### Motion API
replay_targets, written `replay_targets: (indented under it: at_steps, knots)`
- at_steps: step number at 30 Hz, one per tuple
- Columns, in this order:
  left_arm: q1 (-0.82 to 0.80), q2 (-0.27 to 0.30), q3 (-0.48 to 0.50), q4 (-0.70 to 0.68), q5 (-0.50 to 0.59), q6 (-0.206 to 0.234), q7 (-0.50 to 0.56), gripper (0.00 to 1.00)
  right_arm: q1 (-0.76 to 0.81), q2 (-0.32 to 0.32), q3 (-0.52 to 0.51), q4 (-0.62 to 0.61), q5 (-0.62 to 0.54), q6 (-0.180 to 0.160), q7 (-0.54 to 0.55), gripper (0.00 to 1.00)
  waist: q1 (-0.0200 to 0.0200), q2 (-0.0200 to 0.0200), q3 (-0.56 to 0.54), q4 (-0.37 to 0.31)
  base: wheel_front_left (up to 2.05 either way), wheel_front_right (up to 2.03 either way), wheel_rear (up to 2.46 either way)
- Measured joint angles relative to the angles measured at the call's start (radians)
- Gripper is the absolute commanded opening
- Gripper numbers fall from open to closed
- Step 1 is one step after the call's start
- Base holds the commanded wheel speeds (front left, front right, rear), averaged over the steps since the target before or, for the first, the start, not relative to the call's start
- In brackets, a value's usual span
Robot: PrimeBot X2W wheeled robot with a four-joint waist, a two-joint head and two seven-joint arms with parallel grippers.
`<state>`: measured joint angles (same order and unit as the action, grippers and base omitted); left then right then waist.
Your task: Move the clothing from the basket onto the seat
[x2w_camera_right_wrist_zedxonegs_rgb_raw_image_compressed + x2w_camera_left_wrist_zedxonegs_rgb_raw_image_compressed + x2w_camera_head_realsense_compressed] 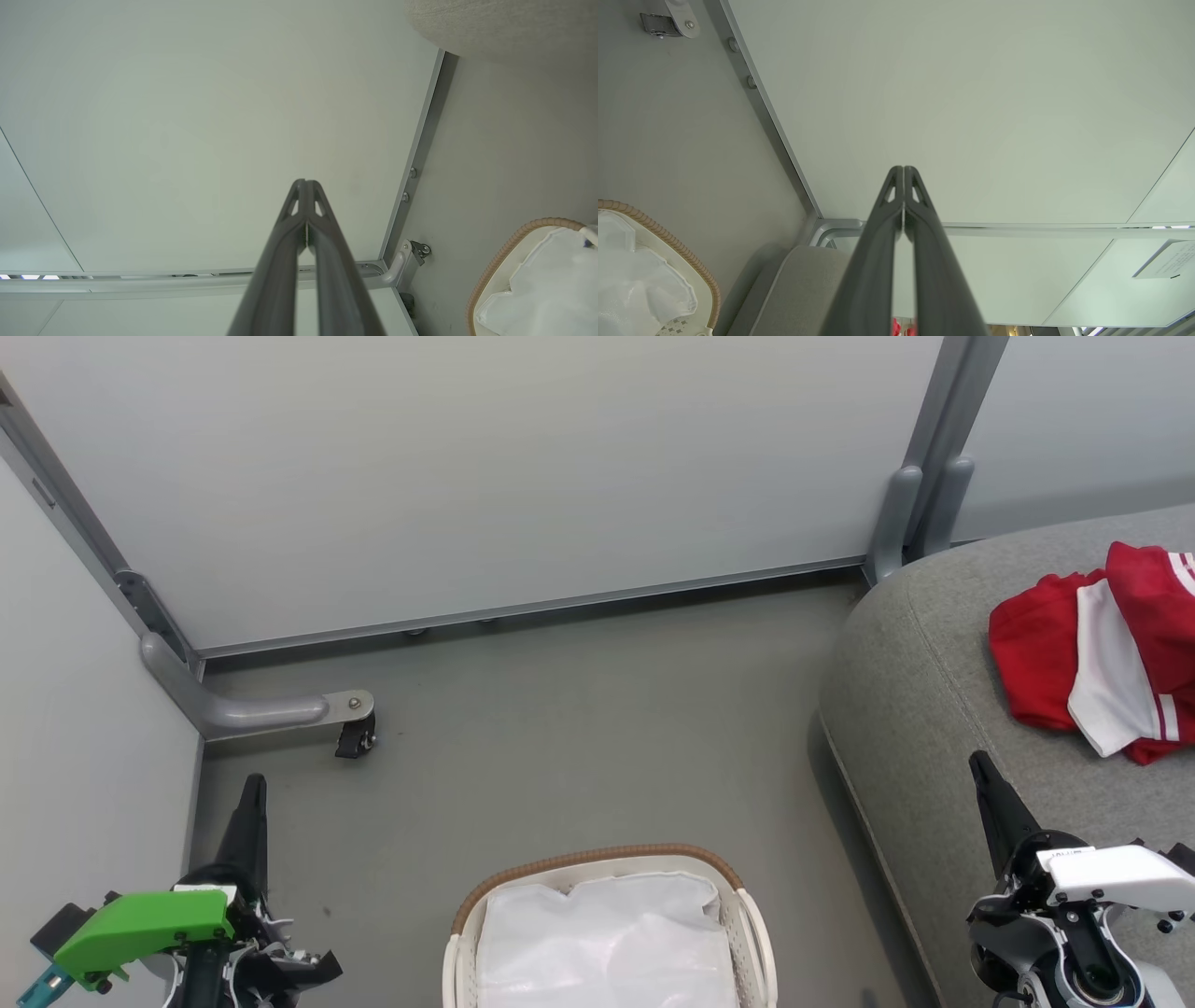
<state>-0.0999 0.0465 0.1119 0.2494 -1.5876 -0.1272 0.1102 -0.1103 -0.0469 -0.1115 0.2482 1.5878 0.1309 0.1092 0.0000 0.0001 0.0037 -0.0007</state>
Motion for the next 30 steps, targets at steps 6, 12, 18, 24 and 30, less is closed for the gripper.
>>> replay_targets:
  at_steps: [6, 12, 18, 24, 30]
  knots:
    - [-0.004, 0.000, 0.002, -0.004, -0.024, 0.000, 0.004, 0.00, 0.000, 0.000, -0.003, -0.002, 0.024, 0.000, 0.005, 0.00, 0.0000, 0.0000, -0.001, 0.001, 0.00, 0.00, 0.00]
    - [-0.004, 0.000, 0.002, -0.004, -0.024, 0.000, 0.004, 0.00, 0.000, 0.000, -0.003, -0.002, 0.024, 0.000, 0.005, 0.00, 0.0000, 0.0000, -0.001, 0.001, 0.00, 0.00, 0.00]
    - [-0.004, 0.000, 0.002, -0.004, -0.024, 0.000, 0.004, 0.00, 0.000, 0.000, -0.003, -0.002, 0.024, 0.000, 0.005, 0.00, 0.0000, 0.0000, -0.001, 0.001, 0.00, 0.00, 0.00]
    - [-0.004, 0.000, 0.002, -0.004, -0.024, 0.000, 0.004, 0.00, 0.000, 0.000, -0.003, -0.002, 0.024, 0.000, 0.005, 0.00, 0.0000, 0.0000, -0.001, 0.001, 0.00, 0.00, 0.00]
    - [-0.004, 0.000, 0.002, -0.004, -0.024, 0.000, 0.004, 0.00, 0.000, 0.000, -0.003, -0.002, 0.024, 0.000, 0.005, 0.00, 0.0000, 0.0000, -0.001, 0.001, 0.00, 0.00, 0.00]
